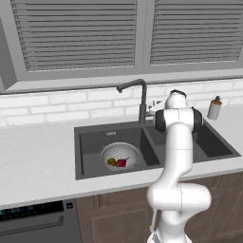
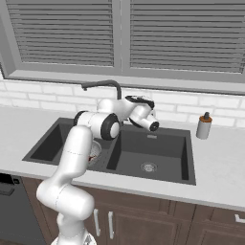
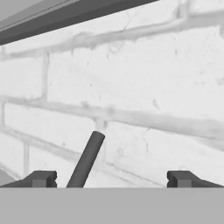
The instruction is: Put the colander in the sink, put the pear, kiwi in the colander, and turn on the sink faucet and pour water over the colander.
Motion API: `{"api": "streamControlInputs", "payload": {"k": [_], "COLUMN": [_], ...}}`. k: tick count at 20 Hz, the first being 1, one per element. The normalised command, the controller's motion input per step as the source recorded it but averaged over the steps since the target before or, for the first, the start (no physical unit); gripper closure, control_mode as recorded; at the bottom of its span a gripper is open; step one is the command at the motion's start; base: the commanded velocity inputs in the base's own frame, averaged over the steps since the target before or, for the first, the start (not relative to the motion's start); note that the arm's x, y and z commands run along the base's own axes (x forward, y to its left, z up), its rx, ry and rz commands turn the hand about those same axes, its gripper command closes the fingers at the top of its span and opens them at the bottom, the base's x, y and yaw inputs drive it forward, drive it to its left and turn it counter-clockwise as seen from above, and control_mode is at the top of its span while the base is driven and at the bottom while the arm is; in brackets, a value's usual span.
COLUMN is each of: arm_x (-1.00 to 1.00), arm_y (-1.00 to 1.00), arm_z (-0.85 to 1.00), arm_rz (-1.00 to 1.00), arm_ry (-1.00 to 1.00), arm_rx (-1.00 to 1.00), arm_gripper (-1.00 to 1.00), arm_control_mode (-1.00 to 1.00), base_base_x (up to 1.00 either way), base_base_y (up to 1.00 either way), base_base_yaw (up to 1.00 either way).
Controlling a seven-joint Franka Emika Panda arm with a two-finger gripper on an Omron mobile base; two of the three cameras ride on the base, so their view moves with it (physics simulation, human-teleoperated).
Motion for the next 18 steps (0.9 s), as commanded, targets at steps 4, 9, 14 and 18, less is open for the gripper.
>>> {"api": "streamControlInputs", "payload": {"k": [4, 9, 14, 18], "arm_x": [0.21, 0.28, 0.26, 0.12], "arm_y": [0.16, 0.18, 0.00, -0.13], "arm_z": [0.09, 0.01, 0.00, -0.01], "arm_rz": [-0.04, -0.07, -0.04, -0.02], "arm_ry": [0.00, 0.00, 0.00, 0.00], "arm_rx": [0.00, 0.00, 0.00, 0.00], "arm_gripper": [-1.00, 1.00, 1.00, 1.00], "arm_control_mode": [-1.00, -1.00, -1.00, -1.00], "base_base_x": [0.00, 0.00, 0.00, 0.00], "base_base_y": [0.00, 0.00, 0.00, 0.00], "base_base_yaw": [0.00, 0.00, 0.00, 0.00]}}
